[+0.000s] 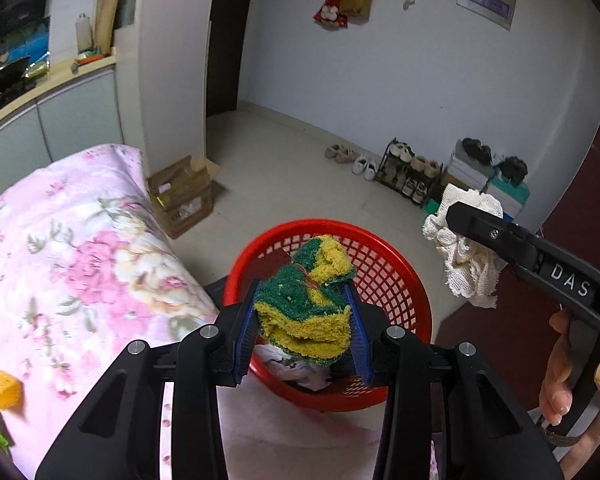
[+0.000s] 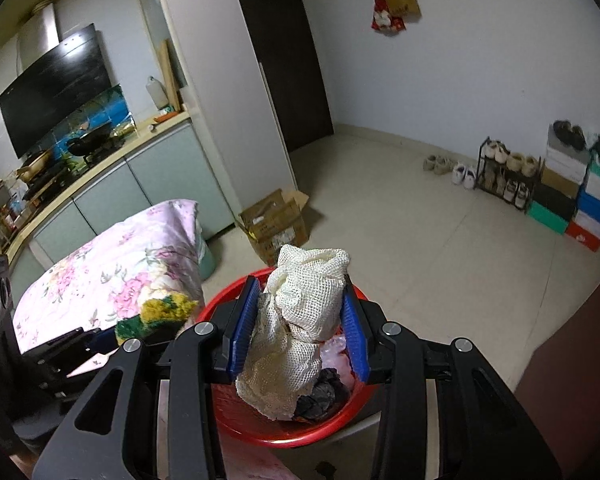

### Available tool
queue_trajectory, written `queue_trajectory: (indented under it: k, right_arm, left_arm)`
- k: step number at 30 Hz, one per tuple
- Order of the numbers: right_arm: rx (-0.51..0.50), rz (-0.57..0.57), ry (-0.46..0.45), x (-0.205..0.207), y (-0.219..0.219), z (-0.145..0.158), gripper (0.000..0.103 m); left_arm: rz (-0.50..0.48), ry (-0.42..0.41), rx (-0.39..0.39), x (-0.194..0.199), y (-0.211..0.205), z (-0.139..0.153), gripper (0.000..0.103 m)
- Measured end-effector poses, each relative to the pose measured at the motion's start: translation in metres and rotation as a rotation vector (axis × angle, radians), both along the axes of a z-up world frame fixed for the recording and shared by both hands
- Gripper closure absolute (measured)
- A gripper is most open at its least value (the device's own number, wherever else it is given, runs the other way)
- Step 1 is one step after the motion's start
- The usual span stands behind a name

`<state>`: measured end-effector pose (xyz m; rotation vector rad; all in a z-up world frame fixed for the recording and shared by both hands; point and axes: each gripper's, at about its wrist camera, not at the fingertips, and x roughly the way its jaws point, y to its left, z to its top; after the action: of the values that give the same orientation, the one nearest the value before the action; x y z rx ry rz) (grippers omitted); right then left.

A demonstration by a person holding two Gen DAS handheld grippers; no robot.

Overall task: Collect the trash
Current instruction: 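Open both tools to drop the sponge and scrubber into the basket, then move both tools back to the green wrapper and yellow foam net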

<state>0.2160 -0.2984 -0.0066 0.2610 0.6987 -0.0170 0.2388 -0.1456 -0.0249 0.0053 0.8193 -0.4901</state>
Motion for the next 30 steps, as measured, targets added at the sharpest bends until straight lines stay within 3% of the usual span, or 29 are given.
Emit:
queue_trajectory:
  k: [10, 12, 16, 20, 30]
  right_arm:
    - [0.012, -0.003, 0.054, 0.02, -0.006, -0.023, 0.063]
    - [0.021, 0.003, 0.058, 0.022, -0.006, -0.025, 0.057]
    - [0.047, 0.0, 0.058, 0.024, -0.008, -0.026, 0.044]
    - [0.062, -0.007, 0.051, 0.02, -0.011, -0.024, 0.042]
    - [0.068, 0.077, 0.003, 0.0, 0.022, -0.008, 0.04]
  left_arm:
    - [-0.011, 0.032, 0.033, 0.012, -0.015, -0.021, 0.062]
    - [-0.008, 0.033, 0.035, 0.013, -0.015, -0.021, 0.058]
    - [0.01, 0.024, 0.044, 0.013, -0.014, -0.021, 0.037]
    - [0.024, 0.014, 0.045, 0.011, -0.008, -0.016, 0.029]
    - [0.124, -0.046, 0.018, -0.018, 0.057, 0.014, 0.027]
